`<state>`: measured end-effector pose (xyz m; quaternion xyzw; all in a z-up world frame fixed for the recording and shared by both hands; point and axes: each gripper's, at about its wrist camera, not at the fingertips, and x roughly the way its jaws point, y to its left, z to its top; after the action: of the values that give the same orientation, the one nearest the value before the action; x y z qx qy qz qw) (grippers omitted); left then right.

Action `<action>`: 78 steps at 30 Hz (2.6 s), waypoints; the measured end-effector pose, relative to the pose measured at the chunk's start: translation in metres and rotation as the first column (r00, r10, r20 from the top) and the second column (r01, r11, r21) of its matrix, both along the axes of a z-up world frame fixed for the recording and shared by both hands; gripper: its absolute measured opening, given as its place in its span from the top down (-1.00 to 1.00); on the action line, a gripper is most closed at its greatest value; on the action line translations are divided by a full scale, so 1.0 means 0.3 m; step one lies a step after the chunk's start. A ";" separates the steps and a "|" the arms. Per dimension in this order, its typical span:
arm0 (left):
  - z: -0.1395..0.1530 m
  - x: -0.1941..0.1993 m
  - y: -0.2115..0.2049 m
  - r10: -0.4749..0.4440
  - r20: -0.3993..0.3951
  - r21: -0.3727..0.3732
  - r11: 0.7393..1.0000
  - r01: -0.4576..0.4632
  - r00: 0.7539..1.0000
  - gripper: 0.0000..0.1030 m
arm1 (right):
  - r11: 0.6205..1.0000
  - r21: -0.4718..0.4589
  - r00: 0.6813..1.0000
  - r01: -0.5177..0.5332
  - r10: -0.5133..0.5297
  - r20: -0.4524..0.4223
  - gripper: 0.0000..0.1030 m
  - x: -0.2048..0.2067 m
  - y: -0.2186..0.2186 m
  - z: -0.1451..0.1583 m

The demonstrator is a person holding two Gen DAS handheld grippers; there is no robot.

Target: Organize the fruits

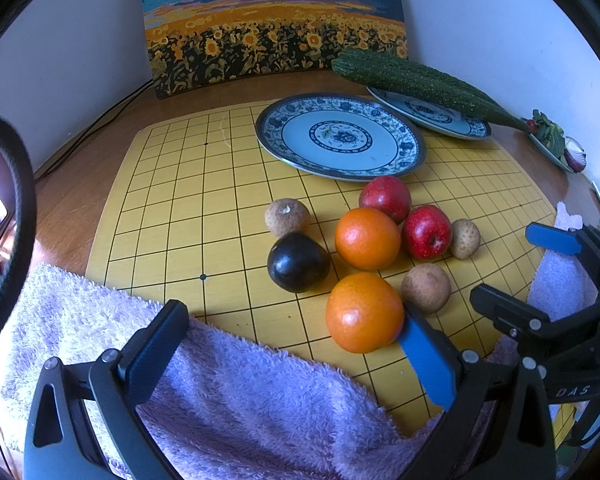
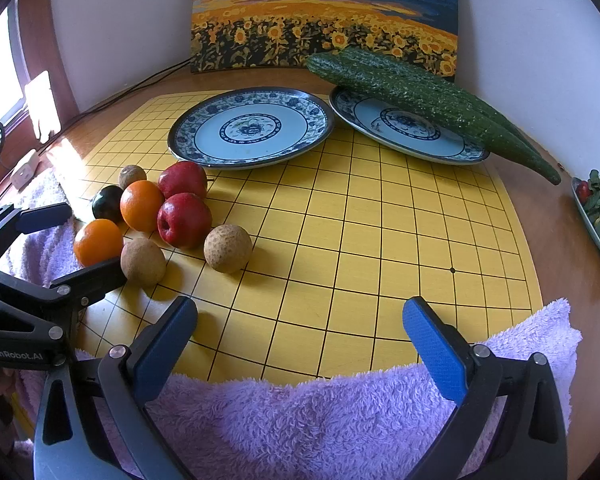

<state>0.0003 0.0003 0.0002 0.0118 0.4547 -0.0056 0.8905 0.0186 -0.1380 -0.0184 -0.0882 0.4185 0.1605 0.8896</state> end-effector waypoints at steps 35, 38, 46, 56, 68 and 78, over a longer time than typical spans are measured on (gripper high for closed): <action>0.063 -0.054 -0.016 0.037 0.011 -0.106 0.994 -0.036 0.999 -0.24 | 0.992 0.055 0.993 -0.113 0.114 -0.016 0.18 0.029 0.073 0.032; 0.059 -0.050 -0.022 0.033 0.009 -0.108 0.994 -0.032 0.999 -0.12 | 0.992 0.060 0.993 -0.114 0.115 -0.014 0.21 0.031 0.073 0.033; 0.058 -0.044 -0.035 0.005 0.015 -0.141 0.990 -0.003 1.000 0.31 | 0.989 0.077 0.992 -0.125 0.126 -0.016 0.39 0.038 0.081 0.036; 0.095 -0.071 0.002 0.024 0.038 -0.158 0.987 -0.018 0.999 0.33 | 0.985 0.101 0.990 -0.137 0.138 -0.012 0.48 0.024 0.083 0.049; 0.196 -0.015 0.025 0.018 0.064 -0.162 0.987 -0.007 0.998 0.32 | 0.984 0.110 0.990 -0.142 0.141 0.018 0.48 0.040 0.090 0.141; 0.252 0.099 0.045 -0.001 0.062 -0.171 0.985 0.011 0.998 0.32 | 0.983 0.118 0.990 -0.142 0.142 0.007 0.48 0.118 0.112 0.179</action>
<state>0.0301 0.0138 0.0759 -0.0635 0.4249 -0.0470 0.9018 0.0540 -0.1044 0.0352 -0.0650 0.4015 0.2480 0.8793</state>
